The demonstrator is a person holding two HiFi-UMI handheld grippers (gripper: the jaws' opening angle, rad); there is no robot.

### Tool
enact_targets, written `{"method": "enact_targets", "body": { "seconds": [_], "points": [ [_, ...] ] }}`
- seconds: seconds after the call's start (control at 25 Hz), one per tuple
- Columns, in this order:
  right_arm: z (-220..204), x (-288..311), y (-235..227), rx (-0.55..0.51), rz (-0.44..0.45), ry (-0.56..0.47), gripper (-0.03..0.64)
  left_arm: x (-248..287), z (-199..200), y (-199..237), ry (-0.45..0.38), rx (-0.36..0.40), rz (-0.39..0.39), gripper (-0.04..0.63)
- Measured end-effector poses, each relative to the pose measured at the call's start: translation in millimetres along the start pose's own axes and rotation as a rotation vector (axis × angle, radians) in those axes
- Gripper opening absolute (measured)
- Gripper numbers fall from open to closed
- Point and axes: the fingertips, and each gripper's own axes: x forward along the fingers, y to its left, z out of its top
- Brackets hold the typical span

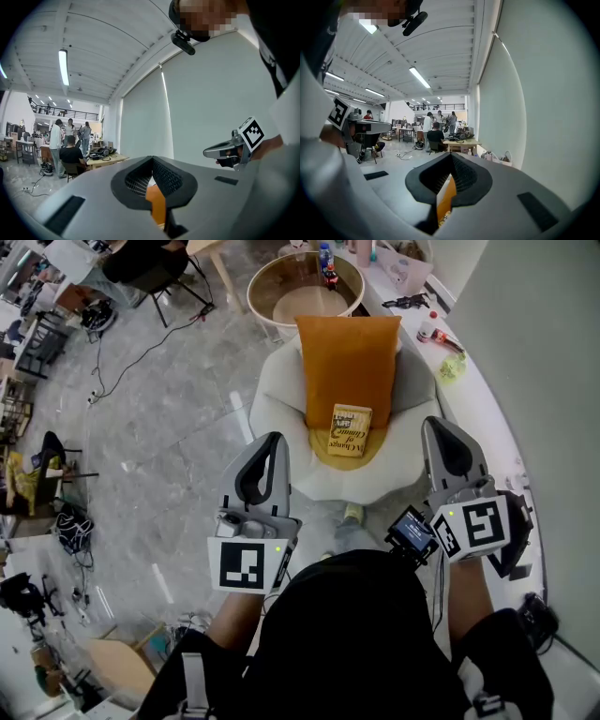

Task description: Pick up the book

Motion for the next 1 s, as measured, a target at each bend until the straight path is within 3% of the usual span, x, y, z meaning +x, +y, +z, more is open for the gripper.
{"method": "enact_targets", "body": {
  "seconds": [0.68, 1.0],
  "points": [
    [-3.0, 31.4, -46.8, 0.022, 0.028, -0.019, 0.008, 51.4, 3.1, -5.9, 0.004, 0.05, 0.026, 0.011],
    [-1.5, 39.0, -60.1, 0.018, 0.028, -0.011, 0.008, 67.6, 4.9, -9.8, 0.02, 0.036, 0.017, 0.011]
  ]
}}
